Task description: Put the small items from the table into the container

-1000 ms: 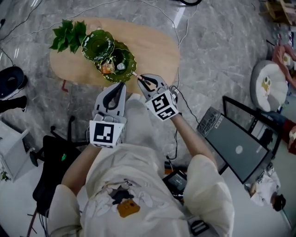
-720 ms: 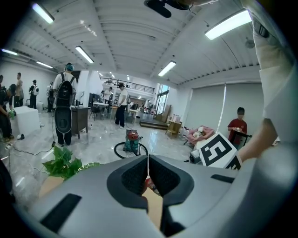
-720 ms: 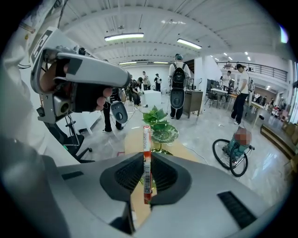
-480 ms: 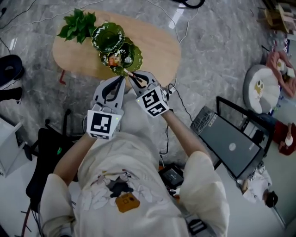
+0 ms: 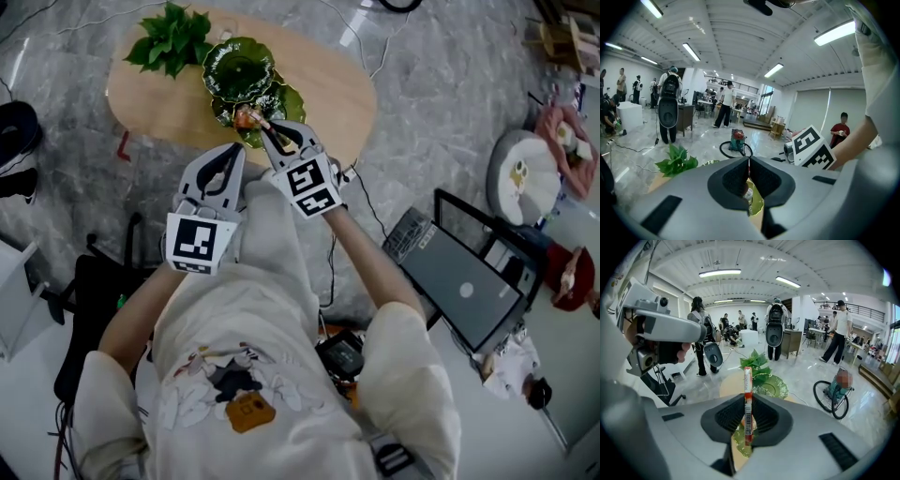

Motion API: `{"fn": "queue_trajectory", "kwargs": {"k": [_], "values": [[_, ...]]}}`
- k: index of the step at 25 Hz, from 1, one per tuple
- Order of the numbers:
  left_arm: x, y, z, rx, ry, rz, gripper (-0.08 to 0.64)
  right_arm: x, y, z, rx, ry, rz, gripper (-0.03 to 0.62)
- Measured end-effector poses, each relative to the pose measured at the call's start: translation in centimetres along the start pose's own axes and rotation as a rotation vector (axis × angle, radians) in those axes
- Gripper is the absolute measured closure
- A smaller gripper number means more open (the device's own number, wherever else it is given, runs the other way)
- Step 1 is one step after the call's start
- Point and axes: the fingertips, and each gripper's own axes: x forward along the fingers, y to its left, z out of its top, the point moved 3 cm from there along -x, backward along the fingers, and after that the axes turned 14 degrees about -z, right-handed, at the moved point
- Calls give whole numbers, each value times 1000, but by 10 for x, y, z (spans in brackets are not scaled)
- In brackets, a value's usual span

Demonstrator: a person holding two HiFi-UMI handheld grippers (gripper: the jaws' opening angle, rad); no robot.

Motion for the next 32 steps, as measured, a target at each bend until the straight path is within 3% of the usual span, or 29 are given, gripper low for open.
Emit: {"fn": "queue_trajectory", "kwargs": {"k": [11, 17, 32], "values": [[-1, 67, -16, -58, -5, 7, 551, 73, -2, 19, 24, 40, -51, 545], [3, 104, -28, -83, 1, 26, 551, 112, -10, 24, 92, 46, -96, 545], [11, 135, -57, -132, 17, 11, 551, 167, -25, 11, 127, 85, -189, 545]]}}
